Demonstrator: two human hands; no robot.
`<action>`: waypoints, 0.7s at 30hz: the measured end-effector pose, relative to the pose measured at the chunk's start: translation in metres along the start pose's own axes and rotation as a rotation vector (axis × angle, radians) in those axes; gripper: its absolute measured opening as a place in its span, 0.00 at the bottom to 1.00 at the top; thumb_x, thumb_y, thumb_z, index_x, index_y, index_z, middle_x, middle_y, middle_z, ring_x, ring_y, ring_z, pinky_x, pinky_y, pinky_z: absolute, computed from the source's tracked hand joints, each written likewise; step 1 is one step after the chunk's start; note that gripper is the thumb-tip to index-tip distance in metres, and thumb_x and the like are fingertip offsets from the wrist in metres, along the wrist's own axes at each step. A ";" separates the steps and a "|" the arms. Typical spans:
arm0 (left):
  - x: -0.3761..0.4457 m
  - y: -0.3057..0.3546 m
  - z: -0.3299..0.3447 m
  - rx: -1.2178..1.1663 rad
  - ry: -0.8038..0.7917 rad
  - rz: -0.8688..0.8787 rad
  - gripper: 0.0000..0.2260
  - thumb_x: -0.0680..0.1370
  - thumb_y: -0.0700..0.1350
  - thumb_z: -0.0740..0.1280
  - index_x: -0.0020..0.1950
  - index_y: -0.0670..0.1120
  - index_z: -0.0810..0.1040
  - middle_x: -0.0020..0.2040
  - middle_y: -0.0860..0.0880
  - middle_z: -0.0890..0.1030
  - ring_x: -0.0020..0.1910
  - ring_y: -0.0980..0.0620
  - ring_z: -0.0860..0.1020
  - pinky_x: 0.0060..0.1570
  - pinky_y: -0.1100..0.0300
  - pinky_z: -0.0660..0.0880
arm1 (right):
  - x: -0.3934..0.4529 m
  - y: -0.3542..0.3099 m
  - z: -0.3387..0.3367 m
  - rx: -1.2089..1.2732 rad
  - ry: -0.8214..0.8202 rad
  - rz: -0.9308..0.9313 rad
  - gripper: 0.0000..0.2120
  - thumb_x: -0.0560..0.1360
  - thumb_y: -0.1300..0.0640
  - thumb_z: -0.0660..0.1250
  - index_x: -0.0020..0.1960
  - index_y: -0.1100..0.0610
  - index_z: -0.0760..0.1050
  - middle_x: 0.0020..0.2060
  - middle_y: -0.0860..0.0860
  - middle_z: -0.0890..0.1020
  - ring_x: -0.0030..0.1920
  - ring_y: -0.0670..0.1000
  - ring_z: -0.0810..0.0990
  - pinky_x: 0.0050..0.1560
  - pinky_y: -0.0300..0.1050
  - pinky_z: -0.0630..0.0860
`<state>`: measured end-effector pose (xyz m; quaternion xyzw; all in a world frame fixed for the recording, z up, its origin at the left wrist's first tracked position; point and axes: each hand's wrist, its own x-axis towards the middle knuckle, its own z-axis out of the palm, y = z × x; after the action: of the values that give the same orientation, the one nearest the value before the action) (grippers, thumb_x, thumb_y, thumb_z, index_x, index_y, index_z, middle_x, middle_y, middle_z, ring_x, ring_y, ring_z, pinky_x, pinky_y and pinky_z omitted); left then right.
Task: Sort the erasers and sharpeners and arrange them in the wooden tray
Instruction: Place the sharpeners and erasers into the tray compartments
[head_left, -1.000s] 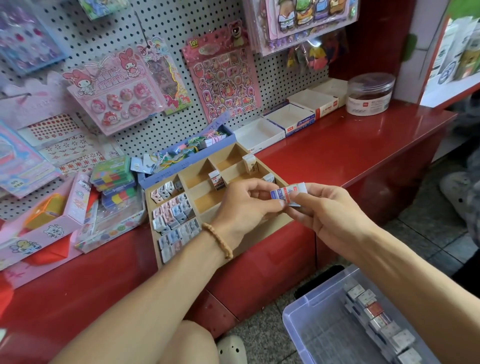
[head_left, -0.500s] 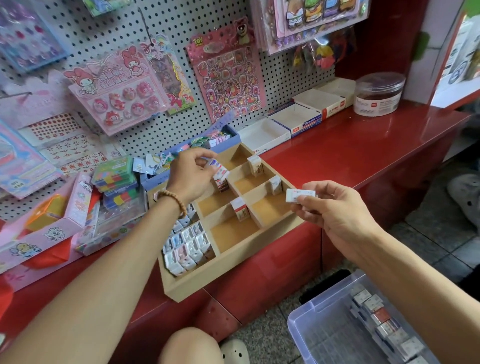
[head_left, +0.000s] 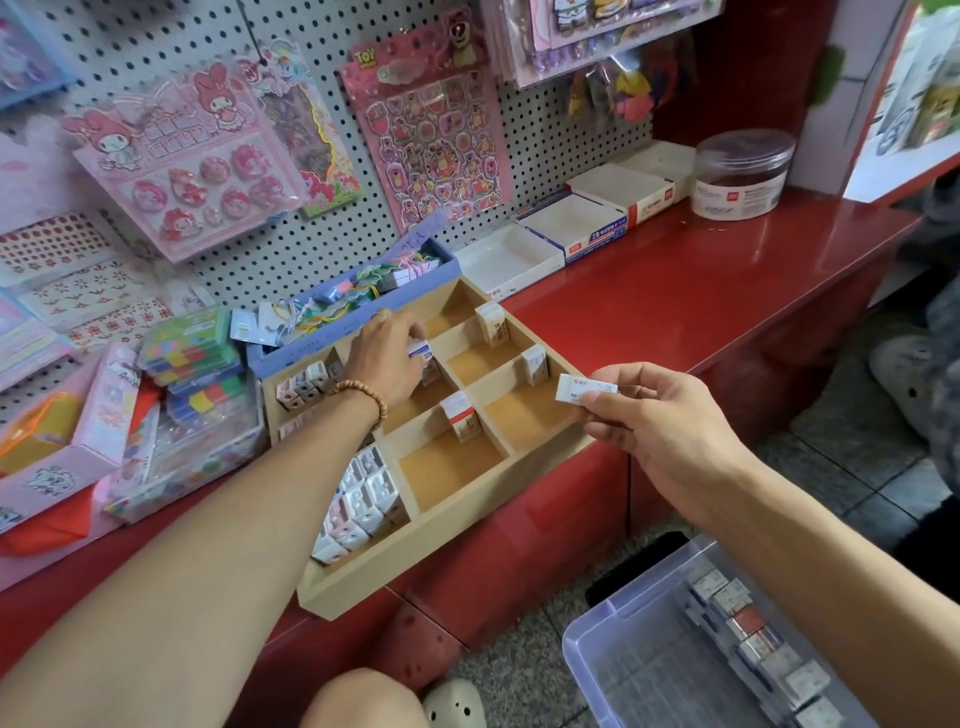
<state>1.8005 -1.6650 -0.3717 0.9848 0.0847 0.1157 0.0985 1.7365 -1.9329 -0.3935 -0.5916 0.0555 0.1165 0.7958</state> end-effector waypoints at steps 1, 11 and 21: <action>0.000 -0.001 0.001 0.008 0.002 0.006 0.10 0.76 0.39 0.70 0.56 0.47 0.77 0.56 0.45 0.76 0.56 0.46 0.75 0.54 0.56 0.71 | 0.001 0.000 -0.001 0.000 0.000 -0.002 0.05 0.74 0.69 0.72 0.48 0.62 0.80 0.43 0.57 0.85 0.41 0.50 0.83 0.44 0.42 0.79; -0.026 0.041 -0.019 -0.296 0.129 0.192 0.06 0.79 0.45 0.67 0.54 0.46 0.79 0.53 0.45 0.78 0.44 0.52 0.78 0.44 0.56 0.76 | 0.000 -0.005 0.002 0.033 -0.027 0.001 0.06 0.72 0.64 0.75 0.47 0.57 0.81 0.39 0.51 0.85 0.35 0.45 0.79 0.33 0.39 0.74; -0.064 0.107 -0.027 -0.900 -0.287 0.276 0.07 0.73 0.35 0.74 0.48 0.45 0.83 0.45 0.43 0.83 0.40 0.44 0.83 0.42 0.54 0.82 | -0.006 -0.014 -0.005 0.085 -0.047 -0.057 0.07 0.69 0.61 0.77 0.46 0.57 0.82 0.37 0.51 0.81 0.33 0.46 0.76 0.34 0.39 0.73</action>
<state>1.7482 -1.7756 -0.3370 0.8525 -0.1194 0.0161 0.5087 1.7344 -1.9417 -0.3808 -0.5557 0.0249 0.1053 0.8243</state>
